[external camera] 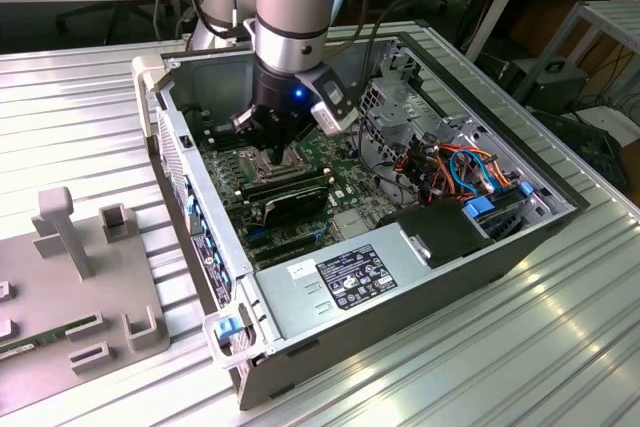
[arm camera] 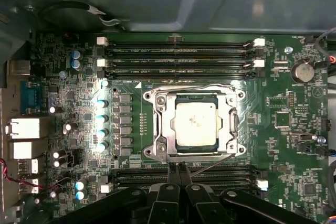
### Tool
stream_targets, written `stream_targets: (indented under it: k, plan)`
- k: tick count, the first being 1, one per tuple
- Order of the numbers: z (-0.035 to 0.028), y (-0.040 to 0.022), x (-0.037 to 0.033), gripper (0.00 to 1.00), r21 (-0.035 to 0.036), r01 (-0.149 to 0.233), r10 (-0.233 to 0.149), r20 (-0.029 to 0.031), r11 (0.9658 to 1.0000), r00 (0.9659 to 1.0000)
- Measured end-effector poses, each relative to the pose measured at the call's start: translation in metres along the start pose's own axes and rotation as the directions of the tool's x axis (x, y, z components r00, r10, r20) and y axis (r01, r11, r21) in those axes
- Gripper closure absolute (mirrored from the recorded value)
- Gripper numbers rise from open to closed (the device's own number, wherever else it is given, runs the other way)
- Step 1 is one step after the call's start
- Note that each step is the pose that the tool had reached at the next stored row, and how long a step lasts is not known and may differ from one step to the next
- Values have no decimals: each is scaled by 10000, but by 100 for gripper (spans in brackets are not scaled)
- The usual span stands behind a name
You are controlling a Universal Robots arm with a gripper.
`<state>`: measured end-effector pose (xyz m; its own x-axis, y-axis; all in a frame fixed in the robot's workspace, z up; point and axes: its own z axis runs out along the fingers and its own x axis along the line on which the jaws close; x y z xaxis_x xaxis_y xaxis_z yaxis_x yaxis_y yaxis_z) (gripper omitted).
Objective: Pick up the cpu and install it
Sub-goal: 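Install the second cpu locking lever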
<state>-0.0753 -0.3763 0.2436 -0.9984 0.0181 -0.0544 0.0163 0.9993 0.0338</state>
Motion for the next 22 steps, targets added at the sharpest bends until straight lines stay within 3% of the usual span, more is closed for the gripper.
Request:
stream_targets:
  k: [4,12,22]
  plan:
    - [99,3,46,89,1,0,0,0,10000,10000]
    - [238,0,114,89,20,1,-1,0,10000,10000]
    - [286,-2,131,89,20,1,-1,0,10000,10000]
